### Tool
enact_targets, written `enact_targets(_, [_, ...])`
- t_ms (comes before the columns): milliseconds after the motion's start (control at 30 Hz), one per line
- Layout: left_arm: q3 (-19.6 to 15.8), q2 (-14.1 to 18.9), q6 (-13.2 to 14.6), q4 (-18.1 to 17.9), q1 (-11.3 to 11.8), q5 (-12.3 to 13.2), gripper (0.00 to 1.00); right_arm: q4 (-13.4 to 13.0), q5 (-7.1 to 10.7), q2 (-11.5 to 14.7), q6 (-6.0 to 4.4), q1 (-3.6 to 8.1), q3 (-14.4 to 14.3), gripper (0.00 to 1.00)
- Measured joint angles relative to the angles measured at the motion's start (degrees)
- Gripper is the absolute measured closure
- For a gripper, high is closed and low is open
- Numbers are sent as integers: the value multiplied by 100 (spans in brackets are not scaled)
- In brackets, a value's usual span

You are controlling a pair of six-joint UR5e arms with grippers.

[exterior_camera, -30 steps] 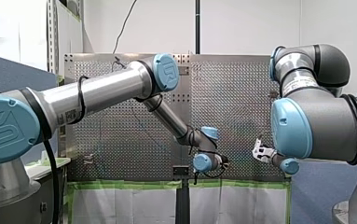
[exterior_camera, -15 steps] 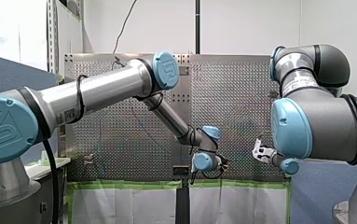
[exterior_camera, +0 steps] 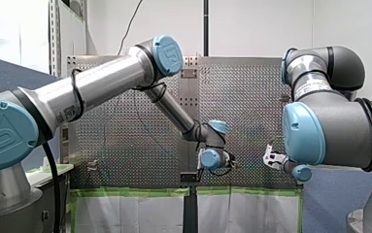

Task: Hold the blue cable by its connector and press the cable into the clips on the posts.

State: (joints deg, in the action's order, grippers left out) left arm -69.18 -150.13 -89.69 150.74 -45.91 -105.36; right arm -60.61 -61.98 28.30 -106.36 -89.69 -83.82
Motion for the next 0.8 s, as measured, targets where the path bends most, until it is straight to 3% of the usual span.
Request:
enact_targets(567, [-810,812,-521,-809,176,-595,0,22,1,-2,8,-25,-1,100])
enact_targets(800, [-1148,1149,-441,-948,86,-837,0,22,1,-3,6,-54,0,100])
